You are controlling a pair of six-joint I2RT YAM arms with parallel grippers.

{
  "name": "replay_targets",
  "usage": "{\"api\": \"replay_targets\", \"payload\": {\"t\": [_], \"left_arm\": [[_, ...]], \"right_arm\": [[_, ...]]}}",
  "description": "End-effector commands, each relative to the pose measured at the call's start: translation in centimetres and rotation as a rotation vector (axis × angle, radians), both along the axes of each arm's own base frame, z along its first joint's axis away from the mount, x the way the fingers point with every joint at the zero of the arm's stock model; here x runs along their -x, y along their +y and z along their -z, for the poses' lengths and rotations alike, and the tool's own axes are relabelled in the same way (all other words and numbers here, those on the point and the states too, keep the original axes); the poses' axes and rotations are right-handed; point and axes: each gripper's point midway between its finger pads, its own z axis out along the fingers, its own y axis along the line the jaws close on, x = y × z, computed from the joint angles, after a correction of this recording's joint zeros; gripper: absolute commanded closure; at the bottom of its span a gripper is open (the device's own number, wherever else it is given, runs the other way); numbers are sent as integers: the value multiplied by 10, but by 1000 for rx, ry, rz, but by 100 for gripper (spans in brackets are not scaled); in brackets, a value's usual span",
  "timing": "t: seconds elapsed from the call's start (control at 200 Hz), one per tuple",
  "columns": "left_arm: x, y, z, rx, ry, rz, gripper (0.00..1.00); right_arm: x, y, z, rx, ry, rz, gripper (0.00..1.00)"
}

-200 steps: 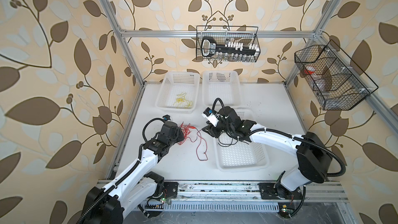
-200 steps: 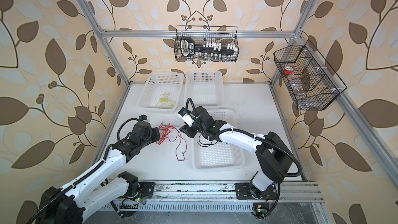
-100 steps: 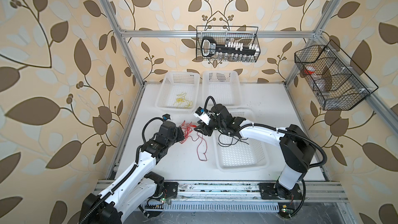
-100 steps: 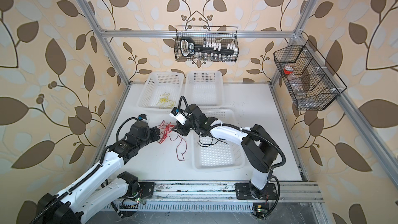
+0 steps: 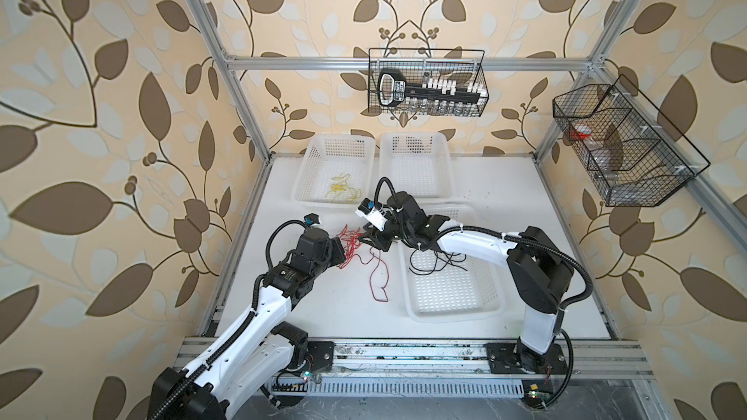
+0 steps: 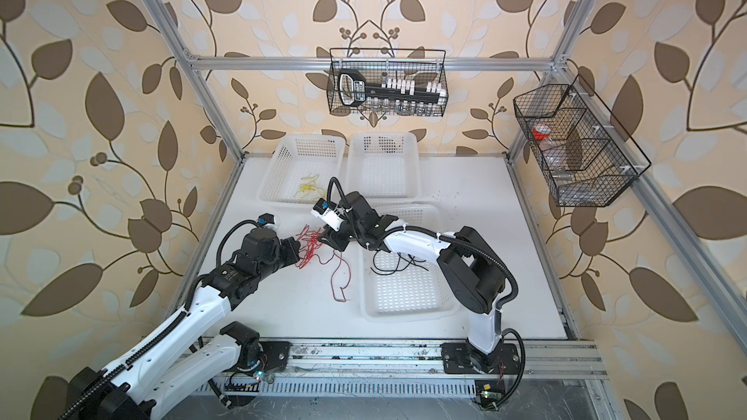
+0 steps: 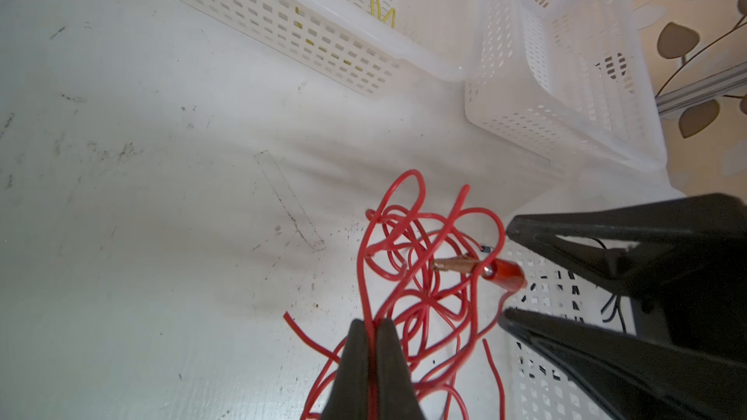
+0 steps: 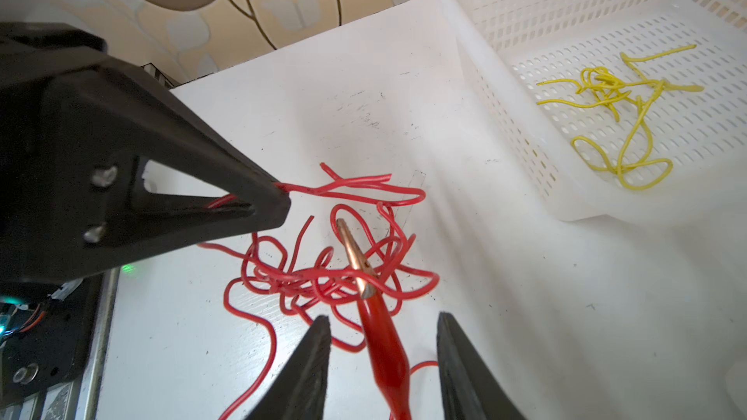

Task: Untangle the cables
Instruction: 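Grasp the red wire near the alligator clip with the right gripper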

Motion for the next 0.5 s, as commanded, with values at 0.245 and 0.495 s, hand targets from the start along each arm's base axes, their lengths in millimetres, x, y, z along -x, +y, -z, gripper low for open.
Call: {"api": "replay_targets", "payload": {"t": [0.245, 0.495], "left_arm": [[-7, 1, -24, 30, -60, -15, 100], [-8, 8, -23, 19, -60, -59, 100]], "right_arm": [[1, 3, 8, 36, -15, -28, 76], [9, 5, 9, 33, -15, -52, 90]]}}
